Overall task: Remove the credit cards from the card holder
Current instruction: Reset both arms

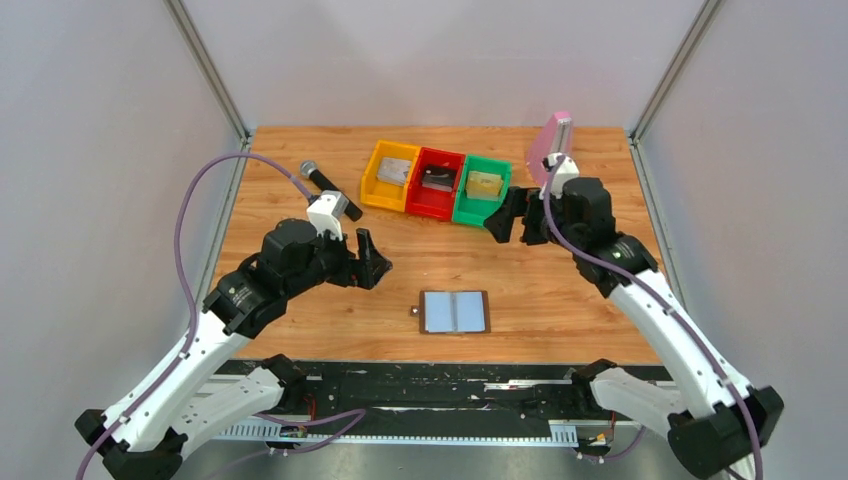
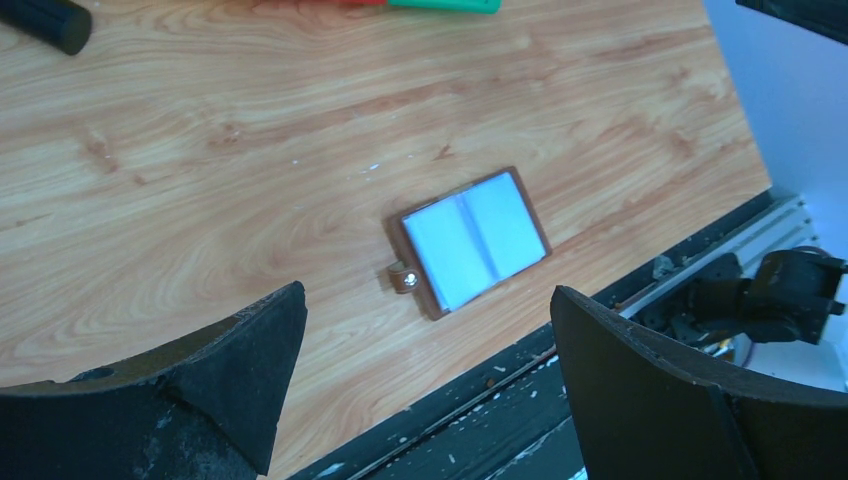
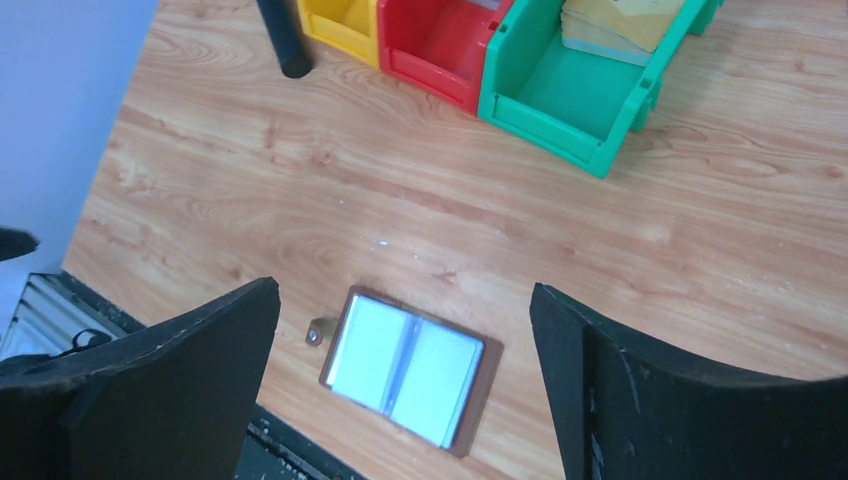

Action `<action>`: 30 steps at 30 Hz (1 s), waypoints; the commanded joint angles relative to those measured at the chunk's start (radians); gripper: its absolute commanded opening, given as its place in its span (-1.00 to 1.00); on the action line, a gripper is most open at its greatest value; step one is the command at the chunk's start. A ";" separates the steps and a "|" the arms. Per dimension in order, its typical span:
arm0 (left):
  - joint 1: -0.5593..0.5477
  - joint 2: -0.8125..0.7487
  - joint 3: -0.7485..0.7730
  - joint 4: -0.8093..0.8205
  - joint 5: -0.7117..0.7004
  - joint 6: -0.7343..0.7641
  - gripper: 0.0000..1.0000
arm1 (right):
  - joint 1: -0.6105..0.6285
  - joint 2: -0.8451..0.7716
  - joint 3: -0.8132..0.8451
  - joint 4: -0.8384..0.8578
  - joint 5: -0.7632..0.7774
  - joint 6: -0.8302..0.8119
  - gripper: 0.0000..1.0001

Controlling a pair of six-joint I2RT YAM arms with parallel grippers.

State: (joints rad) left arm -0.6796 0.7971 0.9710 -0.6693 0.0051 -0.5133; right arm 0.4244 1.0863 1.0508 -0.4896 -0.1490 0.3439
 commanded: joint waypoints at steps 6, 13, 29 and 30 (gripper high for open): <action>-0.001 -0.047 -0.024 0.108 0.042 -0.075 1.00 | 0.002 -0.316 -0.089 -0.123 -0.053 0.126 1.00; -0.001 -0.076 -0.085 0.140 0.059 -0.102 1.00 | 0.002 -0.440 -0.178 -0.153 -0.067 0.248 1.00; -0.002 -0.142 -0.173 0.198 0.084 -0.126 1.00 | 0.002 -0.545 -0.212 -0.183 -0.015 0.295 1.00; -0.001 -0.143 -0.173 0.199 0.086 -0.128 1.00 | 0.002 -0.549 -0.212 -0.184 -0.009 0.293 1.00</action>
State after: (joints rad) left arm -0.6796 0.6659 0.8043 -0.5240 0.0788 -0.6258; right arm 0.4244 0.5514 0.8154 -0.6781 -0.1879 0.6231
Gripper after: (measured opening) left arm 0.998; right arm 0.998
